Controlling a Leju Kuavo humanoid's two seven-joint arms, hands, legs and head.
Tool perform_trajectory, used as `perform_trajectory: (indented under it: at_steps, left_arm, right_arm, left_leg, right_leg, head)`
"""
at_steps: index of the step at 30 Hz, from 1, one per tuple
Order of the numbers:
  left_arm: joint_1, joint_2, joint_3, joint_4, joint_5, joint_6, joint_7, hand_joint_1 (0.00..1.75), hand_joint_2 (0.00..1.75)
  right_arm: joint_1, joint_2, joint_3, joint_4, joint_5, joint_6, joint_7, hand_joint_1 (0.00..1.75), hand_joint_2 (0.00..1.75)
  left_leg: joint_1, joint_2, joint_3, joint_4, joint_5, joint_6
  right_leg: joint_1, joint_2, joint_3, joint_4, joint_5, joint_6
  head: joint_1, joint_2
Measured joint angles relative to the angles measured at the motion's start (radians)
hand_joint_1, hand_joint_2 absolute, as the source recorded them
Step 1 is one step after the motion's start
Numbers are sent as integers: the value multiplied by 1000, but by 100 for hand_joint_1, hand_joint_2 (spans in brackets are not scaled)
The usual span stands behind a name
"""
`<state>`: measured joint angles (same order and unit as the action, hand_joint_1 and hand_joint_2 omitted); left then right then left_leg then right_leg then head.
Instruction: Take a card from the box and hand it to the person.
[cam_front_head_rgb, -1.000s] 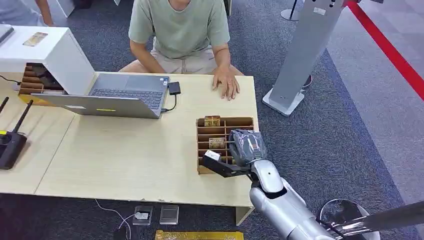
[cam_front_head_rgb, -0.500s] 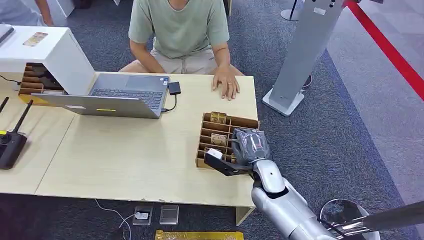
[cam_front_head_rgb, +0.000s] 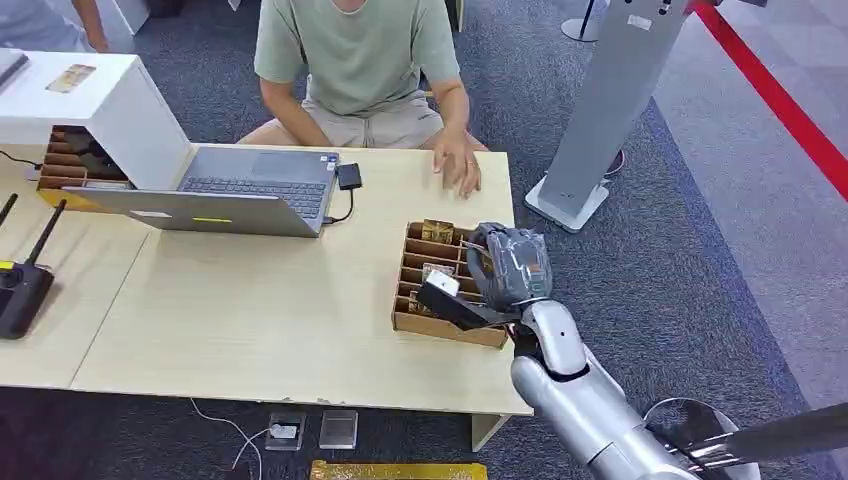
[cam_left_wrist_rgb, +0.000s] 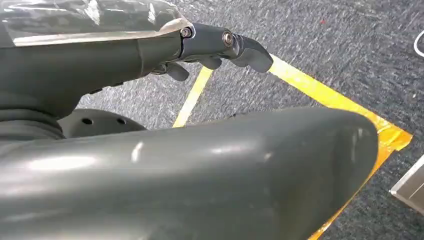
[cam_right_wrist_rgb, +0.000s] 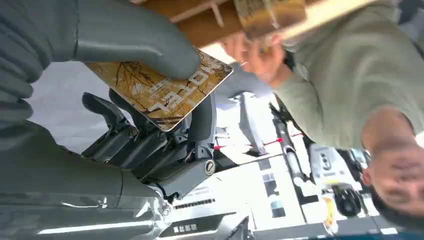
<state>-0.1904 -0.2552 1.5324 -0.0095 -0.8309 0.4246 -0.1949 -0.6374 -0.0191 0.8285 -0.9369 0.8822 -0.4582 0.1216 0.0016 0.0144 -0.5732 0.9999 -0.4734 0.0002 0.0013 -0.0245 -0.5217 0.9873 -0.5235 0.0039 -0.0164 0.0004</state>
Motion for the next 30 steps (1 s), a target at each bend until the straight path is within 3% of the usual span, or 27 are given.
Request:
perform_trajectory:
  at_steps: [4, 7, 11, 21, 30]
  left_arm:
    - [0, -1, 0, 0, -2, -3, 0, 0, 0]
    - [0, -1, 0, 0, -6, -7, -7, 0, 0]
    - [0, -2, 0, 0, -13, -18, -22, 0, 0]
    - [0, 4, 0, 0, -71, -60, -81, 0, 0]
    - [2, 16, 0, 0, -58, -109, -101, 0, 0]
  right_arm:
    - [1, 10, -16, -46, -265, 18, -139, 161, 175]
    - [0, 32, -27, -90, -458, 58, -239, 164, 175]
    - [-20, 64, -27, -129, -528, 81, -271, 162, 175]
    - [-170, 155, -14, -113, -449, 24, -321, 164, 175]
    - [-290, 207, -11, 6, -268, -81, -259, 168, 175]
  left_leg:
    - [0, 0, 0, 0, 0, 0]
    - [0, 0, 0, 0, 0, 0]
    - [0, 0, 0, 0, 0, 0]
    - [0, 0, 0, 0, 0, 0]
    - [0, 0, 0, 0, 0, 0]
  right_leg:
    - [0, 0, 0, 0, 0, 0]
    - [0, 0, 0, 0, 0, 0]
    - [0, 0, 0, 1, 0, 0]
    - [0, 0, 0, 1, 0, 0]
    - [0, 0, 0, 1, 0, 0]
  head:
    - [0, 0]
    - [0, 0]
    - [-1, 0]
    - [-1, 0]
    - [-1, 0]
